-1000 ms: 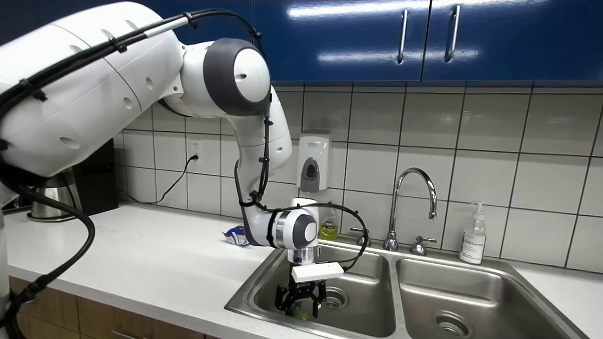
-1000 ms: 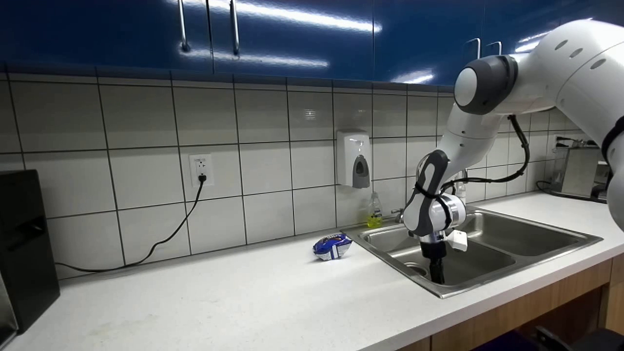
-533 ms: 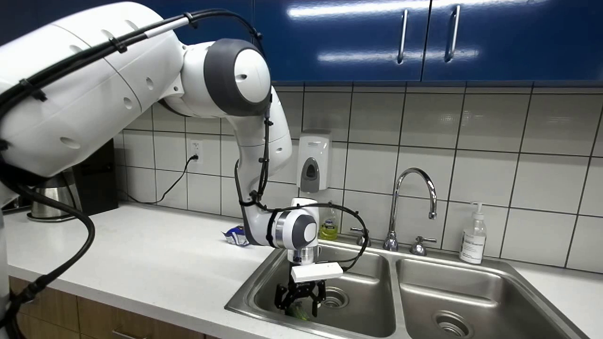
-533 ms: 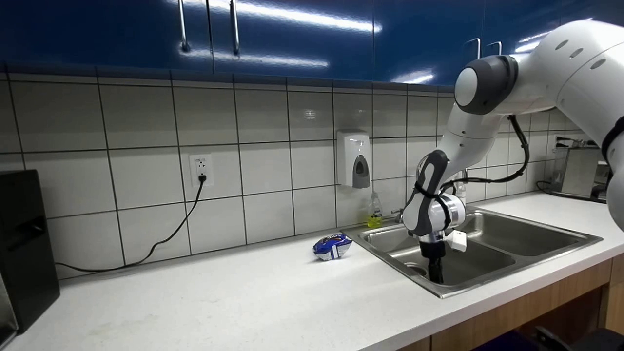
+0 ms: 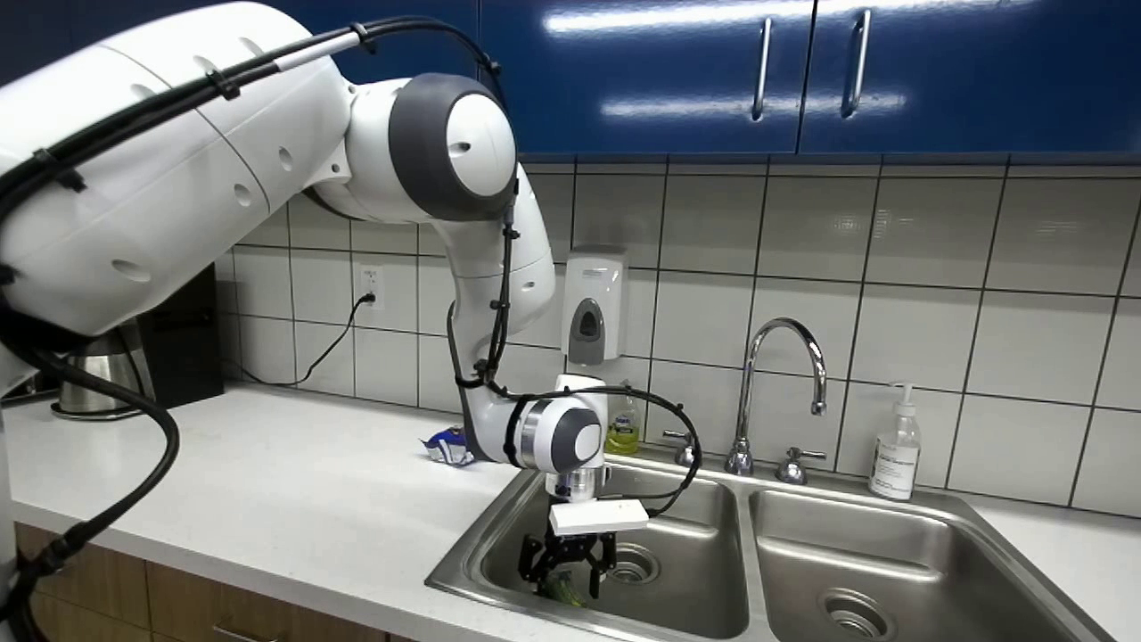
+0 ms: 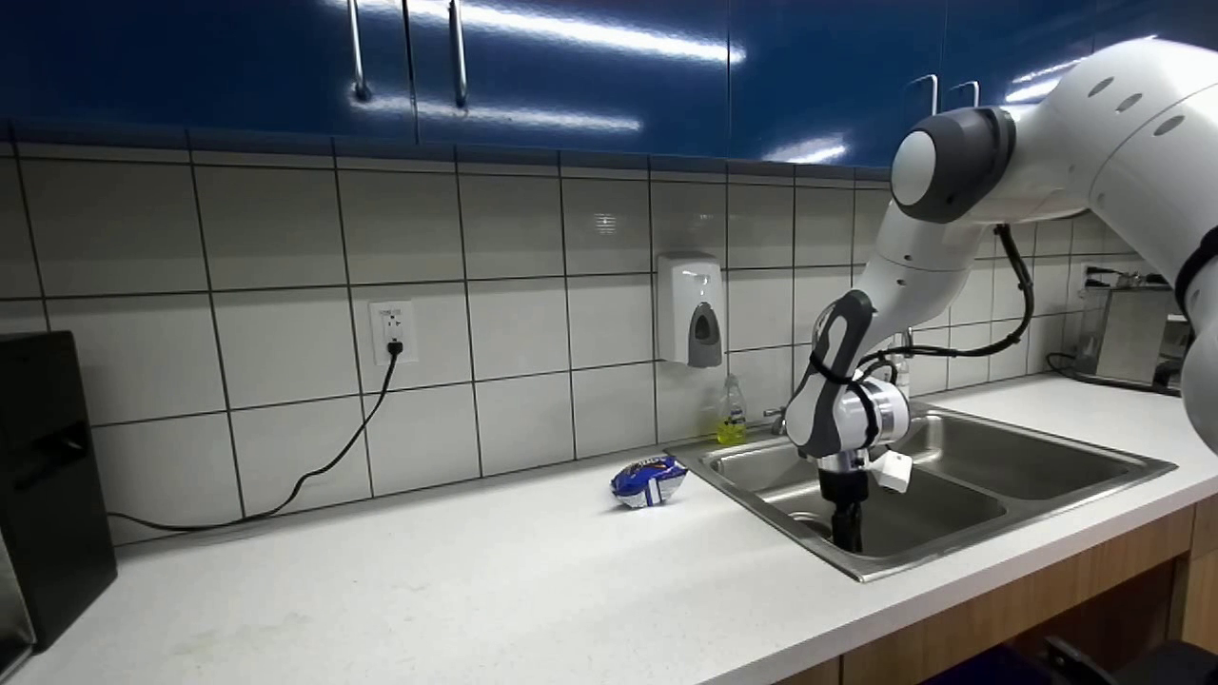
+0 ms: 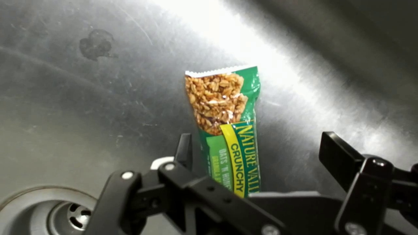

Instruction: Remove the green packet from the sink and put it on the left side of the counter

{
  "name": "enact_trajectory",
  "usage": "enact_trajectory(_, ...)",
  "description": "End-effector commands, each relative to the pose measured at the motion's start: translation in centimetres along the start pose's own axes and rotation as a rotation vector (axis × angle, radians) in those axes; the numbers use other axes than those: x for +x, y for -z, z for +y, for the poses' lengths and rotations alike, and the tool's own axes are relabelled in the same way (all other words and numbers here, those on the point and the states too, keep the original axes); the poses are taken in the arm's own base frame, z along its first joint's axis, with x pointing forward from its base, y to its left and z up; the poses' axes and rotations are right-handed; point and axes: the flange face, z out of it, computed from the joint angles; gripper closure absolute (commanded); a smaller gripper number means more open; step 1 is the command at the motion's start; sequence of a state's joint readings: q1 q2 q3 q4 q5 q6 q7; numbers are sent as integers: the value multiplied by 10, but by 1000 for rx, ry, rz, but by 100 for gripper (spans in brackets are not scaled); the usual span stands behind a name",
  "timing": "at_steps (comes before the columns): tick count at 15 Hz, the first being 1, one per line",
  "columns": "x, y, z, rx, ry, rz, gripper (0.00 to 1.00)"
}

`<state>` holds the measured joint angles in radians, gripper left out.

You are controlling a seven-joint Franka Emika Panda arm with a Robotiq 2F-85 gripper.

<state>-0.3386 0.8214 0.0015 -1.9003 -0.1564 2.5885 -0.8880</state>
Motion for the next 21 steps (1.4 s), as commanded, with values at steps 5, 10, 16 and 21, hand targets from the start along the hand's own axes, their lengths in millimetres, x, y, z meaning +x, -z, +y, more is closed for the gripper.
enact_trajectory(5, 0, 3, 6, 1, 1, 29, 0)
enact_trajectory(10, 0, 1, 6, 0, -1, 26, 0)
enact_trajectory(16, 1, -2, 7, 5, -3, 23, 0)
enact_trajectory(21, 2, -7, 8, 13, -6, 21, 26)
